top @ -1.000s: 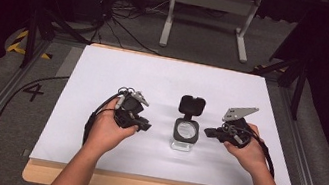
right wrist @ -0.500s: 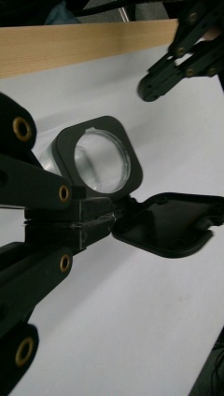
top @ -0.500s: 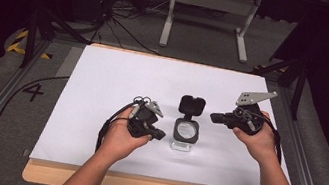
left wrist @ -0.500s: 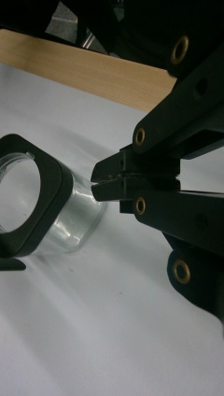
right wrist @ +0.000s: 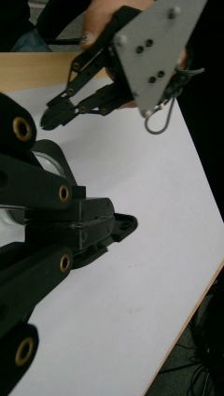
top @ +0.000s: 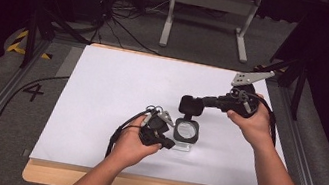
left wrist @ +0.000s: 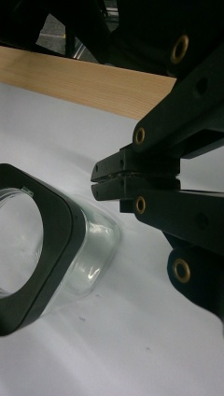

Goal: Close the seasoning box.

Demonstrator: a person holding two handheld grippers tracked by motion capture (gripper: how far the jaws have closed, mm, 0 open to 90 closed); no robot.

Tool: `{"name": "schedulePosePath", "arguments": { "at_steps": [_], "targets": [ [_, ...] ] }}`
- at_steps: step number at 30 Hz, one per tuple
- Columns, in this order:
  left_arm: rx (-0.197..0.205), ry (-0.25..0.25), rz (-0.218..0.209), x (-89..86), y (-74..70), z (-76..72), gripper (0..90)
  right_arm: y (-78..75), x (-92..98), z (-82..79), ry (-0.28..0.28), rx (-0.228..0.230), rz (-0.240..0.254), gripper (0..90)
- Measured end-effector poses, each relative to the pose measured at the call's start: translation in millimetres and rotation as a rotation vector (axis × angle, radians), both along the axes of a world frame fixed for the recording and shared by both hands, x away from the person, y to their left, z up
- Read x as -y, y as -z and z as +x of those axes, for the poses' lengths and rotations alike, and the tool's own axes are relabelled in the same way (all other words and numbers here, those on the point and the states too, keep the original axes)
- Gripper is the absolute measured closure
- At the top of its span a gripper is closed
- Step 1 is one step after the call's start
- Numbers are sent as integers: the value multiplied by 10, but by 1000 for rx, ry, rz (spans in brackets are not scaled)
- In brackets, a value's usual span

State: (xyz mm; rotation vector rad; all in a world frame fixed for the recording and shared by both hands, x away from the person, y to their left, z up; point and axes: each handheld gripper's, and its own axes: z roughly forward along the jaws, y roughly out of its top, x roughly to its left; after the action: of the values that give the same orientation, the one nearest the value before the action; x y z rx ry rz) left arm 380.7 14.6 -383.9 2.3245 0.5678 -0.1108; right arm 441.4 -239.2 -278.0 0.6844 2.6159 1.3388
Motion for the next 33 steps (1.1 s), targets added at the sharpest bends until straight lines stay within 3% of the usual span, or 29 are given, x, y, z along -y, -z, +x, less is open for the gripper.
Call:
{"name": "schedulePosePath", "arguments": {
  "at_steps": [7,14,24,33],
  "targets": [
    [-16,-8,-47,65,86,-13,900,-29,-167,140,-8,-28,6,900],
    [4,-22,-35,122,125,-20,900,10,-333,281,52,-21,-81,900],
    [9,-50,-66,158,179,1,900,96,-438,473,103,-35,-164,900],
    [28,-44,-70,212,177,-19,900,140,-454,461,94,-47,-191,900]
  ]
}}
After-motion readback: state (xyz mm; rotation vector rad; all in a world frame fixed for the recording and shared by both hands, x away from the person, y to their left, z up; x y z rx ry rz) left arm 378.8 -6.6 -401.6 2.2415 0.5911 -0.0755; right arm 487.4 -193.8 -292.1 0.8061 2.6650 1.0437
